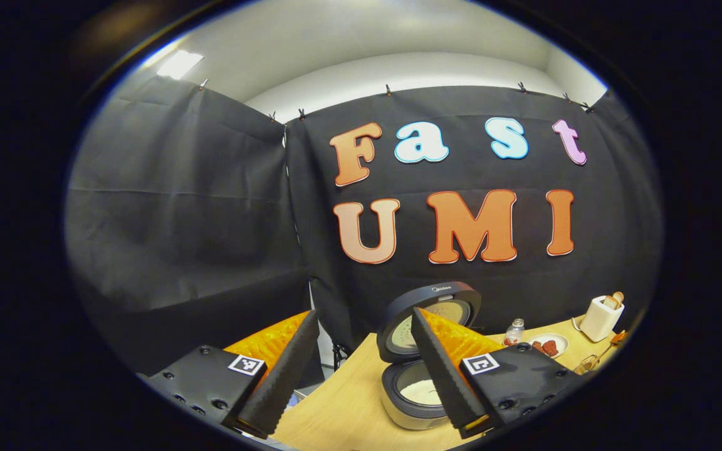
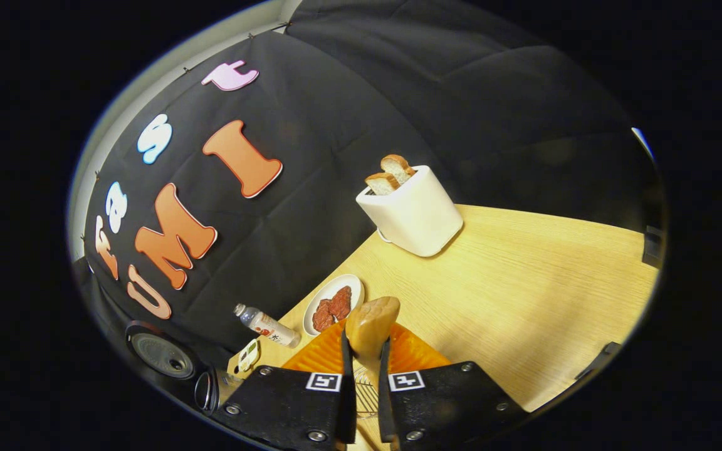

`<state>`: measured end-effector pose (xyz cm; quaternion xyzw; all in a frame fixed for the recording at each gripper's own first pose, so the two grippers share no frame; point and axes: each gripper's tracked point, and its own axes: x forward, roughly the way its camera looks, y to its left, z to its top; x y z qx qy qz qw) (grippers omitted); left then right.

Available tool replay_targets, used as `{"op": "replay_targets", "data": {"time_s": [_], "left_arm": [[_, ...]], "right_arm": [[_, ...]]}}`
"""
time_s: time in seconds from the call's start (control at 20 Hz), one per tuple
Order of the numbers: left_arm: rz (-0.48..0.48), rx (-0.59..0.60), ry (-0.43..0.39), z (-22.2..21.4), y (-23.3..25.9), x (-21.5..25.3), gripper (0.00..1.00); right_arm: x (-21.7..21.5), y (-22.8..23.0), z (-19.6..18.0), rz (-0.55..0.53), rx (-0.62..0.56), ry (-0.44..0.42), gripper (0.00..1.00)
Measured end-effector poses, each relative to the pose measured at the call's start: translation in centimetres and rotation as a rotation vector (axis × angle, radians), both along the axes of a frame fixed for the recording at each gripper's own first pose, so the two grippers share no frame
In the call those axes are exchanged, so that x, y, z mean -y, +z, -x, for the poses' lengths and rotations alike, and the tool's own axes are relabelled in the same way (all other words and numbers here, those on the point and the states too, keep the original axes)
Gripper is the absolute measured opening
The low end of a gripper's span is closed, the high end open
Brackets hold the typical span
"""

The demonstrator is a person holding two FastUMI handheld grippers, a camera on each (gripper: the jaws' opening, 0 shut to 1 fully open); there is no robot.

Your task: Close the left gripper, press the button to open the rice cooker; take a wooden spoon from the chopstick holder with the right hand, scoop a spoonful of rice and pour it into the rice cooker, then put the wooden spoon back into the chopstick holder.

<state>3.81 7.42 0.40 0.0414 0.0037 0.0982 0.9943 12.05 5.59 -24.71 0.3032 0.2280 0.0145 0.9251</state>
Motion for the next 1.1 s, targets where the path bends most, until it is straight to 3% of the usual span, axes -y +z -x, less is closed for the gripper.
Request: {"op": "replay_targets", "data": {"time_s": [0.15,0.3,0.55,0.85,1.1], "left_arm": [[0.032,-0.011,-0.009,0.1,-0.4,0.1,0.96],[0.062,-0.029,-0.043,0.5,-0.9,0.8,1.0],[0.036,-0.025,-0.069,-0.2,-1.2,0.3,0.97],[0.034,-0.027,-0.074,-0.8,-1.5,-1.2,1.0],[0.038,-0.033,-0.064,-1.2,-2.2,-2.4,1.0]], "right_arm": [[0.0,3.0,-0.2,0.018,0.04,-0.001,0.1],[-0.6,7.3,0.2,0.06,0.109,0.013,0.1],[-4.2,12.5,3.5,0.108,0.181,0.088,0.1],[-11.7,11.9,8.2,0.11,0.17,0.196,0.1],[-14.5,7.0,9.8,0.285,0.147,0.25,0.1]]}}
